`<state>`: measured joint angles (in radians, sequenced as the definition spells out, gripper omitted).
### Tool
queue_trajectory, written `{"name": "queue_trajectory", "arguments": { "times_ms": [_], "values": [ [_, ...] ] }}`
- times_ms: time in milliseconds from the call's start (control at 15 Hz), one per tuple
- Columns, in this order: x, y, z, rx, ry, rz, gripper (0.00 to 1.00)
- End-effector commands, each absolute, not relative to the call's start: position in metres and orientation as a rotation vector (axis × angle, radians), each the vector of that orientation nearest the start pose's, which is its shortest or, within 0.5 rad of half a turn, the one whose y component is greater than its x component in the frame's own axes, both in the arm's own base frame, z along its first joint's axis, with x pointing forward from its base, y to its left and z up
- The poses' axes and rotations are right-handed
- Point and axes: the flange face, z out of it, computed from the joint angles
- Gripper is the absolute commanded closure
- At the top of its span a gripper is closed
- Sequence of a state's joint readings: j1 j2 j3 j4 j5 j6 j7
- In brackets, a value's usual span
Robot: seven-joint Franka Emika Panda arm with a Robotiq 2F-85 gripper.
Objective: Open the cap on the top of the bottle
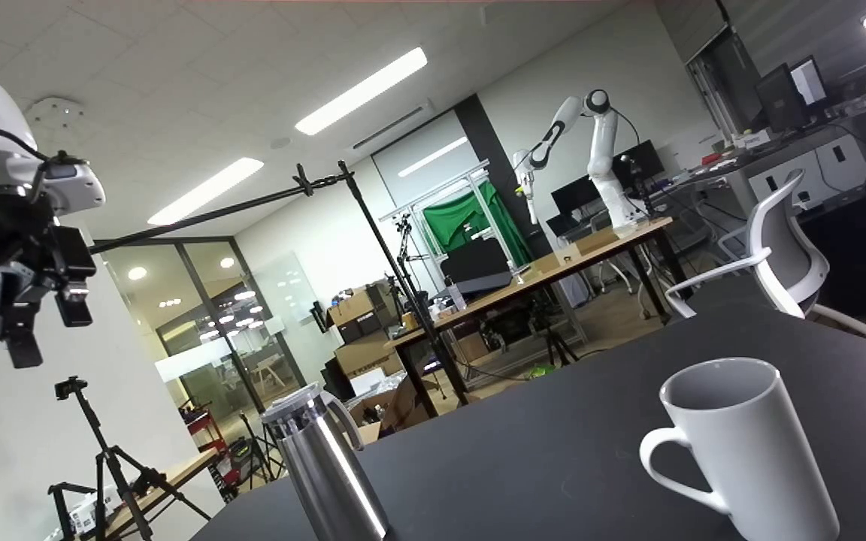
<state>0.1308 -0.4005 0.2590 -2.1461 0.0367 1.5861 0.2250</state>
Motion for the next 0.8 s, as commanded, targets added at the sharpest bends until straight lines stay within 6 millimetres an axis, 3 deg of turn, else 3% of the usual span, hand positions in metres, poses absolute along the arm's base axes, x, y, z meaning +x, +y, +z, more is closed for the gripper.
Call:
{"name": "queue_trajectory", "arguments": {
  "times_ms": [0, 333, 533, 733],
  "values": [
    [0.399, 0.165, 0.542, -3.236, -0.059, -0.016, 0.40],
    [0.429, 0.145, 0.538, -3.182, 0.054, -0.215, 0.75],
    [0.442, 0.136, 0.532, -3.175, 0.072, -0.206, 0.95],
    [0.450, 0.132, 0.519, -3.184, 0.065, -0.125, 1.00]
  ]
}}
